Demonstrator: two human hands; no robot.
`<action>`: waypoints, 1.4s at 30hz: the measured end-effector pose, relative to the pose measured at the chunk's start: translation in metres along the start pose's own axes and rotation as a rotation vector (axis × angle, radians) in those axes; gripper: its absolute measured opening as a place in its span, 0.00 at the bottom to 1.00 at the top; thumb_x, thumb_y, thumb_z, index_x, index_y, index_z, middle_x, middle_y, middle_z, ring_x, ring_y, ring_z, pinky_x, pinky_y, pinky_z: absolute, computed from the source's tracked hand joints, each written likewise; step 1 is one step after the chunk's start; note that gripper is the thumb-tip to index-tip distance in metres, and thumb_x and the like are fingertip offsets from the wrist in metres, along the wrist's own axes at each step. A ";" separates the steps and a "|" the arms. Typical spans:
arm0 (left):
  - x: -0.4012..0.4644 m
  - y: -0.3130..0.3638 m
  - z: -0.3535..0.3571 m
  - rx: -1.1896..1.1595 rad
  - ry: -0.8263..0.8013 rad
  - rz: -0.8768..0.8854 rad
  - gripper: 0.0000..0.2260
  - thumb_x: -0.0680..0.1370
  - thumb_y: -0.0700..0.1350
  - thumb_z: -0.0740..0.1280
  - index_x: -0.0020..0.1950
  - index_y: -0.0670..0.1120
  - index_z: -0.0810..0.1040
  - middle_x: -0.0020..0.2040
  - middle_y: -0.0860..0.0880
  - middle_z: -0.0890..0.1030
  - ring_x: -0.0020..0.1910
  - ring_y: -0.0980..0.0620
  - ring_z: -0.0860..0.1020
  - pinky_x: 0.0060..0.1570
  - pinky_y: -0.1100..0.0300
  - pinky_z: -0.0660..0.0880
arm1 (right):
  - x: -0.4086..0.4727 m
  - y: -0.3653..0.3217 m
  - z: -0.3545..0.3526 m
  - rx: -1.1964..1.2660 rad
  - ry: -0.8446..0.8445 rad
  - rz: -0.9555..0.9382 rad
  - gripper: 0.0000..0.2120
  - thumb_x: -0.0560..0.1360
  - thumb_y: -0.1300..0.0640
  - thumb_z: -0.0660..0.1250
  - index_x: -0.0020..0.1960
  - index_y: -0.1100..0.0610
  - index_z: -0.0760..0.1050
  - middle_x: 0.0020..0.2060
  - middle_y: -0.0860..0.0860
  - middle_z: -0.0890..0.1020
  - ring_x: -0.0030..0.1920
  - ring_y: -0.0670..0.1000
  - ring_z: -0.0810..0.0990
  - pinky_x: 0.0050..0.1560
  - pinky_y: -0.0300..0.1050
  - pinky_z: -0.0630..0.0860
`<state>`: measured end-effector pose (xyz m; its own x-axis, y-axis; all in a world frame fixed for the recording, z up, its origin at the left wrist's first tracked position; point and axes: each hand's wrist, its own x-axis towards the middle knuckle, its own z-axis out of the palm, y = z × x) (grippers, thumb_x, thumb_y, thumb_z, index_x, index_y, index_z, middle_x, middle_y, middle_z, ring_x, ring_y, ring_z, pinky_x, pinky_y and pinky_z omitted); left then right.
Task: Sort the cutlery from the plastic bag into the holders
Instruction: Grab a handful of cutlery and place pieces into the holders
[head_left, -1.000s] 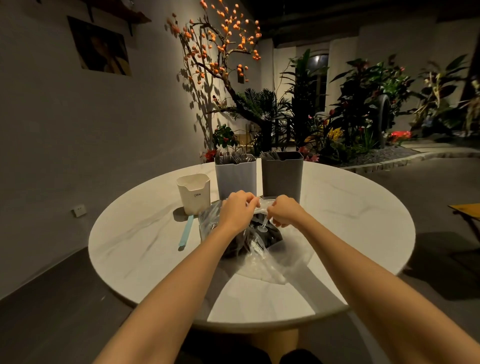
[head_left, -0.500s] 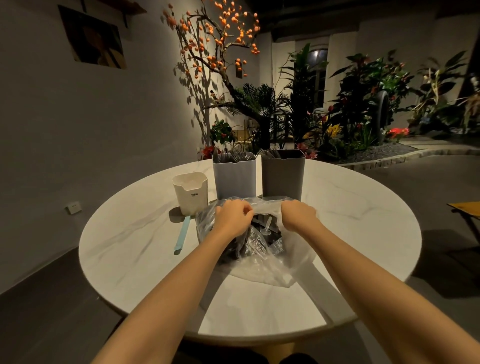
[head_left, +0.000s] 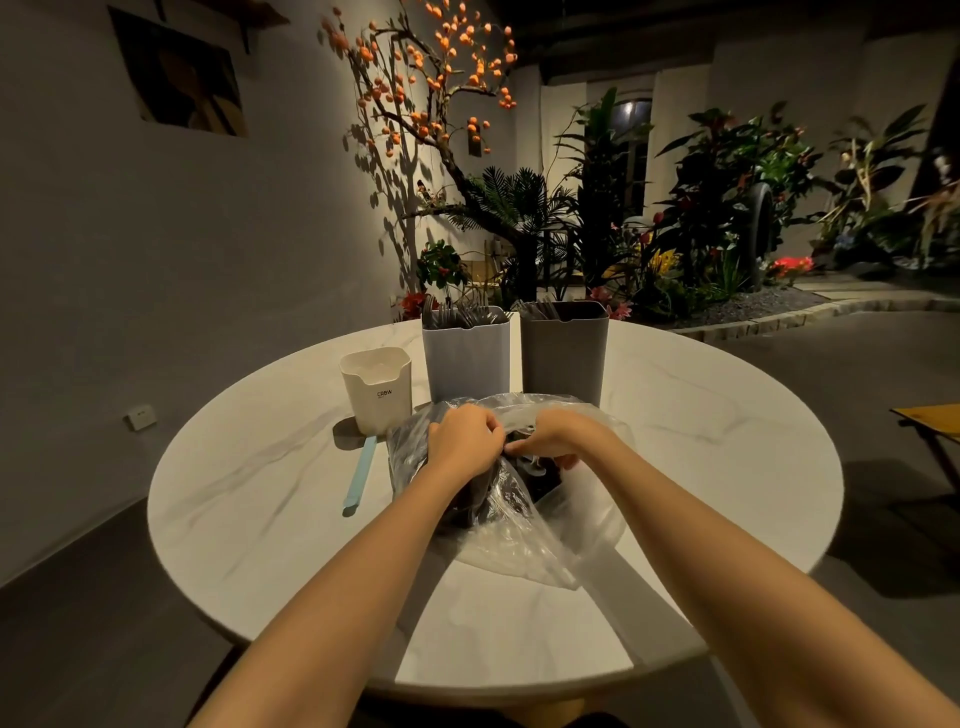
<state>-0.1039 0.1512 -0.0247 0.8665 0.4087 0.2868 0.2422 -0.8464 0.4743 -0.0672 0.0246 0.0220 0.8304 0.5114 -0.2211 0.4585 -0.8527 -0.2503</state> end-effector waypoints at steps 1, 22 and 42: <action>0.001 0.000 0.000 -0.006 -0.003 0.002 0.12 0.77 0.45 0.62 0.38 0.47 0.82 0.35 0.50 0.79 0.42 0.48 0.78 0.54 0.45 0.76 | 0.002 -0.002 0.000 -0.026 -0.049 0.015 0.17 0.80 0.48 0.61 0.50 0.62 0.75 0.45 0.57 0.77 0.49 0.55 0.80 0.58 0.46 0.77; -0.006 -0.002 0.001 0.006 0.016 0.061 0.13 0.80 0.47 0.61 0.42 0.46 0.82 0.38 0.50 0.80 0.44 0.49 0.78 0.56 0.46 0.75 | 0.018 -0.001 0.013 -0.140 -0.145 0.055 0.14 0.82 0.63 0.53 0.38 0.60 0.66 0.36 0.55 0.71 0.40 0.54 0.72 0.39 0.42 0.72; -0.011 0.003 -0.004 -0.067 -0.034 0.049 0.13 0.80 0.46 0.61 0.36 0.46 0.75 0.34 0.48 0.76 0.37 0.50 0.75 0.47 0.52 0.75 | 0.028 0.008 0.010 0.145 -0.213 0.166 0.18 0.81 0.47 0.60 0.38 0.58 0.71 0.34 0.51 0.77 0.33 0.47 0.71 0.37 0.39 0.67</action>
<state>-0.1146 0.1452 -0.0236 0.8912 0.3544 0.2830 0.1704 -0.8399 0.5153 -0.0430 0.0333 0.0047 0.7980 0.3906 -0.4590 0.2596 -0.9101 -0.3231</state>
